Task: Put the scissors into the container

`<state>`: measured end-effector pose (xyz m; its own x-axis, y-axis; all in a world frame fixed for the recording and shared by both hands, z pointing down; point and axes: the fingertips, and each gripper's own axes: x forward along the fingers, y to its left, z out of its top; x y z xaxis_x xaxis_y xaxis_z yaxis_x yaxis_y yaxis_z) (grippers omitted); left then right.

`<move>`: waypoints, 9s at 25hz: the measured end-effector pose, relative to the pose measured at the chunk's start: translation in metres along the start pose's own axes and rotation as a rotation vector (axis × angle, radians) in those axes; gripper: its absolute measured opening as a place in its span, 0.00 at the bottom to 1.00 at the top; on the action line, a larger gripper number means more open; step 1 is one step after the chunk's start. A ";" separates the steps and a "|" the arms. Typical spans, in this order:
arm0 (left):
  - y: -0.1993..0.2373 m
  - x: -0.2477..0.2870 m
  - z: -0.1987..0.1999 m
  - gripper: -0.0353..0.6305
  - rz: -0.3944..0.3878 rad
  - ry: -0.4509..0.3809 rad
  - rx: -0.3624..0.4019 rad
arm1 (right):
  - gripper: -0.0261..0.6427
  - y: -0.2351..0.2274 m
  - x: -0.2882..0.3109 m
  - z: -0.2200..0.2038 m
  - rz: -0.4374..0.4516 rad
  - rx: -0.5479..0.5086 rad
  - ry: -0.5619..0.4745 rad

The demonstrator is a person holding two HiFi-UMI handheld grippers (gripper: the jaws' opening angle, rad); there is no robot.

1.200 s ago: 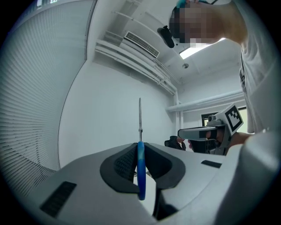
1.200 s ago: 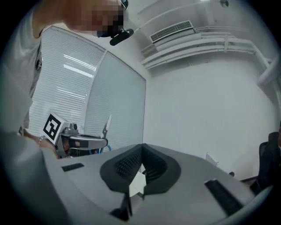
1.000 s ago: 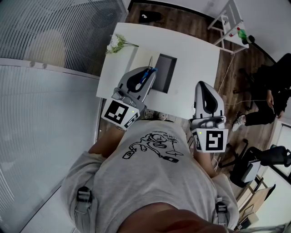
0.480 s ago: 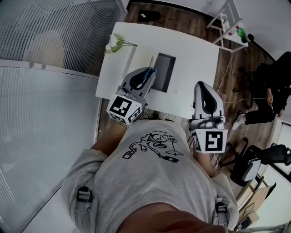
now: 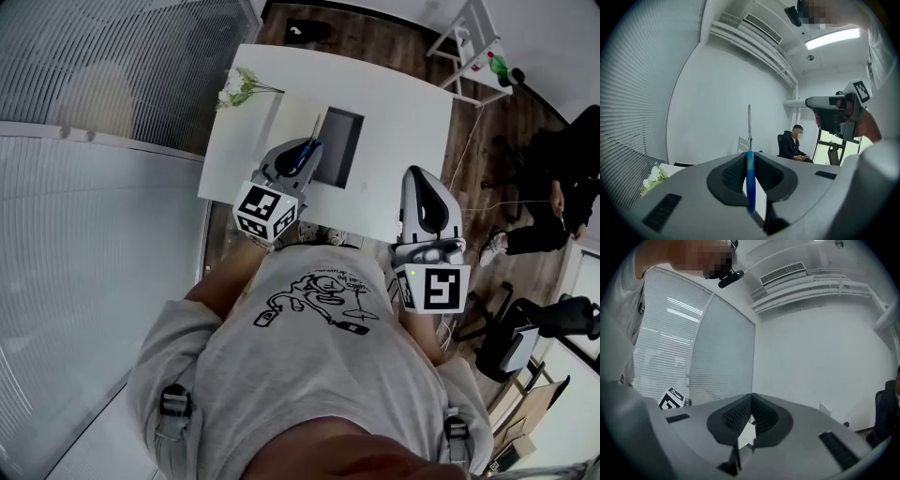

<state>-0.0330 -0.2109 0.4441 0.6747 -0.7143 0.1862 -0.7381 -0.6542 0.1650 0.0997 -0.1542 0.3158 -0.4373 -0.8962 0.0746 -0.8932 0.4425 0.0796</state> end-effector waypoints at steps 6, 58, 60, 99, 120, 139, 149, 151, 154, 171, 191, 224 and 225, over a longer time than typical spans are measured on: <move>0.010 0.009 -0.025 0.13 0.005 0.054 -0.024 | 0.05 0.000 -0.001 -0.001 -0.001 0.001 0.003; 0.047 0.083 -0.217 0.13 0.026 0.493 -0.126 | 0.05 -0.006 -0.003 -0.003 -0.027 0.005 0.017; 0.048 0.086 -0.222 0.13 0.029 0.507 -0.131 | 0.05 -0.006 -0.004 -0.003 -0.028 0.005 0.018; 0.040 0.133 -0.283 0.13 0.055 0.911 -0.357 | 0.05 -0.008 -0.010 -0.006 -0.036 0.026 0.016; 0.041 0.143 -0.306 0.13 0.075 0.912 -0.531 | 0.05 -0.013 -0.007 -0.010 -0.050 0.032 0.028; 0.034 0.141 -0.309 0.24 0.054 0.924 -0.481 | 0.05 -0.013 -0.008 -0.009 -0.051 0.033 0.022; 0.034 0.141 -0.302 0.29 0.063 0.906 -0.473 | 0.05 -0.012 -0.010 -0.009 -0.046 0.034 0.014; 0.033 0.140 -0.302 0.29 0.062 0.904 -0.472 | 0.05 -0.012 -0.010 -0.008 -0.046 0.033 0.014; 0.031 0.139 -0.302 0.30 0.061 0.902 -0.474 | 0.05 -0.012 -0.011 -0.008 -0.045 0.032 0.013; 0.029 0.138 -0.294 0.36 0.073 0.886 -0.457 | 0.05 -0.009 -0.014 -0.005 -0.042 0.028 0.006; 0.038 0.131 -0.274 0.37 0.089 0.843 -0.435 | 0.05 0.000 -0.014 -0.001 -0.031 0.028 -0.004; 0.012 0.112 -0.130 0.37 0.044 0.512 -0.289 | 0.05 0.004 -0.014 -0.007 -0.011 0.024 0.018; 0.011 0.110 -0.126 0.37 0.046 0.501 -0.284 | 0.05 0.004 -0.014 -0.007 -0.012 0.023 0.019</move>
<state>0.0324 -0.2653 0.5882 0.6090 -0.4899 0.6238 -0.7852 -0.4838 0.3866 0.1031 -0.1397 0.3216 -0.4251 -0.9004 0.0927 -0.9005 0.4311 0.0580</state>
